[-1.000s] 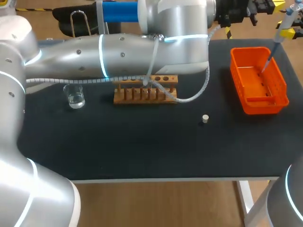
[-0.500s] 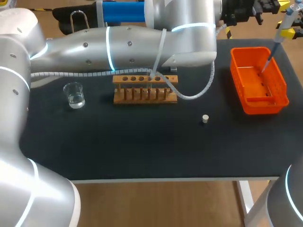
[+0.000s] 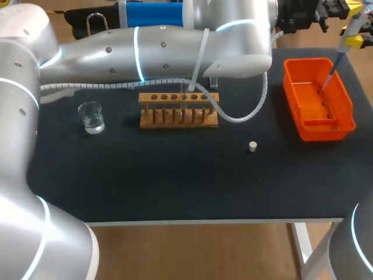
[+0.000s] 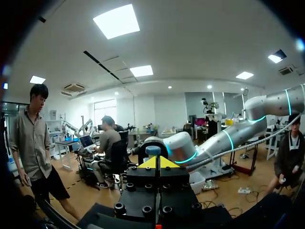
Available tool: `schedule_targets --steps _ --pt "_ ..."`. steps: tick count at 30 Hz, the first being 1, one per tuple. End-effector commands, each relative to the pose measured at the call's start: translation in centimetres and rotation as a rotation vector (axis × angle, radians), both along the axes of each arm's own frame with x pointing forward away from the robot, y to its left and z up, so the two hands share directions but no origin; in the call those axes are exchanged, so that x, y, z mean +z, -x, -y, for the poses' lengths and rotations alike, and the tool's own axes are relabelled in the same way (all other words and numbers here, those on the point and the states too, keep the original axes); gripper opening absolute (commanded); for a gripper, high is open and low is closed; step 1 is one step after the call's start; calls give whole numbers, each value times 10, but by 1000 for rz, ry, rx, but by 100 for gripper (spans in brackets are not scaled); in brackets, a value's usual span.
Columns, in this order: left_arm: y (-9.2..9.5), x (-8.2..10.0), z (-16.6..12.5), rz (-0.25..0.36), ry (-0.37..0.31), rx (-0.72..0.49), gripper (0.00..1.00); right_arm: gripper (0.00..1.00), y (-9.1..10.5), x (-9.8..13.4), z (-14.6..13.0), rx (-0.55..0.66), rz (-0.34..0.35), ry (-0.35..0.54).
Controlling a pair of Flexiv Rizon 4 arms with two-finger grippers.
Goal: Invert the test tube, pick up the pipette, mount the tip to pipette, aspirate from beaker and dispense into the tube, eject the tip, return the pipette, and cap with the stopper.
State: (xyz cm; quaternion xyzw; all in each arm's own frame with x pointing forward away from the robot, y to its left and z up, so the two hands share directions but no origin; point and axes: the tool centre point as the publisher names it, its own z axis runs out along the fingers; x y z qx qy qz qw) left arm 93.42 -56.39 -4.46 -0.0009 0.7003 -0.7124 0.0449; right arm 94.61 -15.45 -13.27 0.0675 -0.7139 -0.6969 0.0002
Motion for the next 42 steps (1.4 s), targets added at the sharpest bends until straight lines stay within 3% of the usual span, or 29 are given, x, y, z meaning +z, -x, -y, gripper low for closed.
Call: schedule_targets --steps 1,42 --pt "-1 -4 5 -1 10 15 0 0 0 1 0 -1 1 3" --pt "2 -21 5 -23 -3 -36 0 0 0 1 0 -1 1 3"
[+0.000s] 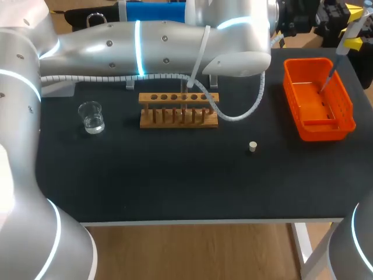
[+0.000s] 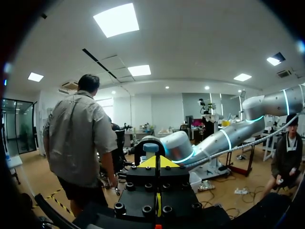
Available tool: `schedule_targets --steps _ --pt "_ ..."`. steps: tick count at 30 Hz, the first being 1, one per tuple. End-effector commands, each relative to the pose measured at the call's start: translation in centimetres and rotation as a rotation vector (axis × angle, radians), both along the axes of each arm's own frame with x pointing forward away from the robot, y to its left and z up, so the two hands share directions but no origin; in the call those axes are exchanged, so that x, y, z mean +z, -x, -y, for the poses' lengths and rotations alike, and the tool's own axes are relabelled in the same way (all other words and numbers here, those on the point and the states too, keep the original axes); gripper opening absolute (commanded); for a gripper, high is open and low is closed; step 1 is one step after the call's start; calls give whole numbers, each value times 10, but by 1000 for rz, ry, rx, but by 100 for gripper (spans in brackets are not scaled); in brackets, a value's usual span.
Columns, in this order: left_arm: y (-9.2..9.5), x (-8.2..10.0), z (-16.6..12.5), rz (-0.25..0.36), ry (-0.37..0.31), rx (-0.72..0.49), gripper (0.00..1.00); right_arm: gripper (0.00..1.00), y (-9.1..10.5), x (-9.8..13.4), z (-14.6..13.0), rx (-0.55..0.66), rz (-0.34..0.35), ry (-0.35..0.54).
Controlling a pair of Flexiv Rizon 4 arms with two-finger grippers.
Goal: Invert the test tube, pick up the pipette, mount the tip to pipette, aspirate from beaker and dispense into the tube, eject the tip, return the pipette, and cap with the stopper.
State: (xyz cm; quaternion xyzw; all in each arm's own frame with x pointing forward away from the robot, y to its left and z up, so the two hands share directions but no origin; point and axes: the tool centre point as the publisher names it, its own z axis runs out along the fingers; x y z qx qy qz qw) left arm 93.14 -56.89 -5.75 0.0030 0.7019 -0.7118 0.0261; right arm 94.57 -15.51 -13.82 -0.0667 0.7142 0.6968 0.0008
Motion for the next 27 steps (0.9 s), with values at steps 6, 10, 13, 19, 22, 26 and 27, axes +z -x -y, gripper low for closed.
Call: schedule_targets --steps 6,10,13,19,22,26,27 --pt "-2 -12 -1 -9 1 -6 0 0 0 7 -1 2 1 2" --pt "-2 -14 -1 -16 0 -8 0 0 0 7 -1 2 1 2" --pt "-3 -16 0 -21 -1 -10 0 0 0 7 -1 2 1 2" --pt "-3 -18 0 -29 -3 -10 0 0 0 7 -1 2 1 2" --pt "-3 -18 0 -29 -1 -9 0 0 0 7 -1 2 1 2" --pt "-3 -14 -2 -21 7 -3 0 0 0 7 -1 2 1 2" --pt "-3 -13 -2 -18 7 -2 0 0 0 7 -1 2 1 2"
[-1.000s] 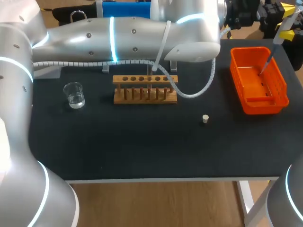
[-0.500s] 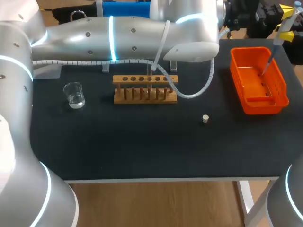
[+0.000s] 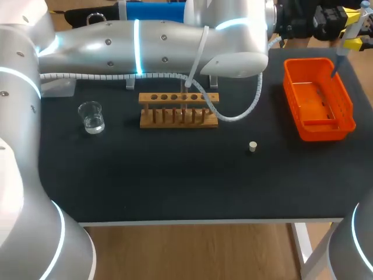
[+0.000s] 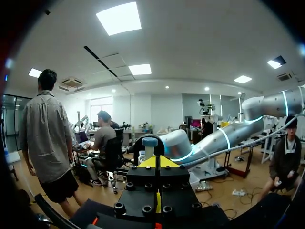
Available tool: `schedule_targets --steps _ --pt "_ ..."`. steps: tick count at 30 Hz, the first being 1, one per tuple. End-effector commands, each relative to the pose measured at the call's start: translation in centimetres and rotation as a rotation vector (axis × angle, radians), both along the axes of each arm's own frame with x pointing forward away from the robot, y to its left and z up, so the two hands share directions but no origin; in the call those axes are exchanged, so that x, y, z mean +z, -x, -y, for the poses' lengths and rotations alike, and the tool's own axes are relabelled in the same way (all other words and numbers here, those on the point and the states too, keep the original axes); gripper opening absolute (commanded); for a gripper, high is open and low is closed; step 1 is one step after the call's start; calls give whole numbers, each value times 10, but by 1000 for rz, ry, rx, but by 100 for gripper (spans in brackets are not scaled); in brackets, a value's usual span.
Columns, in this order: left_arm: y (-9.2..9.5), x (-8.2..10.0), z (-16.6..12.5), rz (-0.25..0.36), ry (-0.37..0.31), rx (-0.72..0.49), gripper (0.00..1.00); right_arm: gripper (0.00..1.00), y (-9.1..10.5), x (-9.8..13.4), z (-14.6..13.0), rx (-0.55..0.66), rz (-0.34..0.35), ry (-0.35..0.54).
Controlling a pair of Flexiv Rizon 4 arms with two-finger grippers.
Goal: Invert the test tube, pick up the pipette, mount the tip to pipette, aspirate from beaker and dispense into the tube, eject the tip, return the pipette, and cap with the stopper.
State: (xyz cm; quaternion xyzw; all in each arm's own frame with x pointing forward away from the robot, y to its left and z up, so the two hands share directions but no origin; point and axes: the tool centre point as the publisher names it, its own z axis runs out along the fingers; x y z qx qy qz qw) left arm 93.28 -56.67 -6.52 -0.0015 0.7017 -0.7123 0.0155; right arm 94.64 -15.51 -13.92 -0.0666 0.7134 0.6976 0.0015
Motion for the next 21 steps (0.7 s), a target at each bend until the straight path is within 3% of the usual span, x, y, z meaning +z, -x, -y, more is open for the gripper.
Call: schedule_targets --steps 1,21 --pt "-2 -3 0 11 9 11 0 0 1 8 -1 3 0 5" --pt "0 36 -11 98 14 26 0 0 1 8 -1 3 0 5"
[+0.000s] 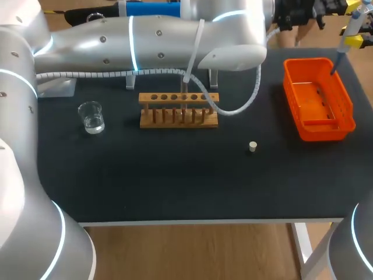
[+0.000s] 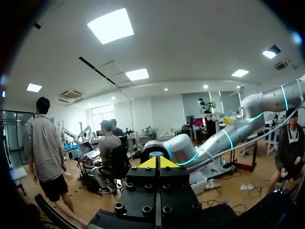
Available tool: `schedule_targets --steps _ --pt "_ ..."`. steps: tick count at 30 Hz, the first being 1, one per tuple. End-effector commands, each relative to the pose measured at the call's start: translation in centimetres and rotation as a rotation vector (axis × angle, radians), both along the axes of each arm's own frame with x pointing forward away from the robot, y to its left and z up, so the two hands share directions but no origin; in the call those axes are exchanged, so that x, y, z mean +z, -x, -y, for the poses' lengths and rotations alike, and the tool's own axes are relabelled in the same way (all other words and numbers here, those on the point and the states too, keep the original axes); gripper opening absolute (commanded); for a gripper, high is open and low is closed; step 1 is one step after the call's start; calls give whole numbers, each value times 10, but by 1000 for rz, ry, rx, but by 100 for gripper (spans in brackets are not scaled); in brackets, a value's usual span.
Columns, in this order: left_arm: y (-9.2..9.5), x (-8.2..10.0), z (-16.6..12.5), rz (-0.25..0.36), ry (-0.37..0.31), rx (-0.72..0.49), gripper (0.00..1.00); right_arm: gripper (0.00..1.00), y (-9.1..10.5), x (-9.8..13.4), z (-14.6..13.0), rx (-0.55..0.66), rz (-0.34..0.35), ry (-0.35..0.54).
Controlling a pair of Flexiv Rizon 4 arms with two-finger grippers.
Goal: Invert the test tube, pick up the pipette, mount the tip to pipette, aspirate from beaker and dispense into the tube, eject the tip, return the pipette, and cap with the stopper.
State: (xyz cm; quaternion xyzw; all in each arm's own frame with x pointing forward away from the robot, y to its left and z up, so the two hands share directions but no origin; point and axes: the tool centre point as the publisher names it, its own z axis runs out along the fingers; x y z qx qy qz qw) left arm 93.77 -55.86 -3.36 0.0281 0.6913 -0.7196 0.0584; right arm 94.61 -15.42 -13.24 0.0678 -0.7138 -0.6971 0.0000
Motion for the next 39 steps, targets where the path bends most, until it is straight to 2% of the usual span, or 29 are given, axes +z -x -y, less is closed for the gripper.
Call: schedule_targets --steps 1,2,3,11,19,27,34,39 --pt "5 5 -4 -12 -17 2 3 0 0 1 0 -1 1 3" --pt "5 5 -6 -27 -24 -3 48 0 0 1 0 -1 1 3" --pt "5 5 -9 -40 -31 -10 100 0 0 1 0 -1 1 3" --pt "10 8 -64 -103 -141 -42 100 0 0 1 0 -1 1 3" --pt "27 8 -125 -142 -198 -17 100 0 0 1 0 -1 1 3" --pt "50 -10 -171 -121 -180 -8 100 0 0 1 0 -1 1 3" --pt "64 -34 -209 -115 -166 27 100 0 0 1 0 -1 1 3" --pt "73 -50 -236 -108 -129 52 100 0 0 1 0 -1 1 3"
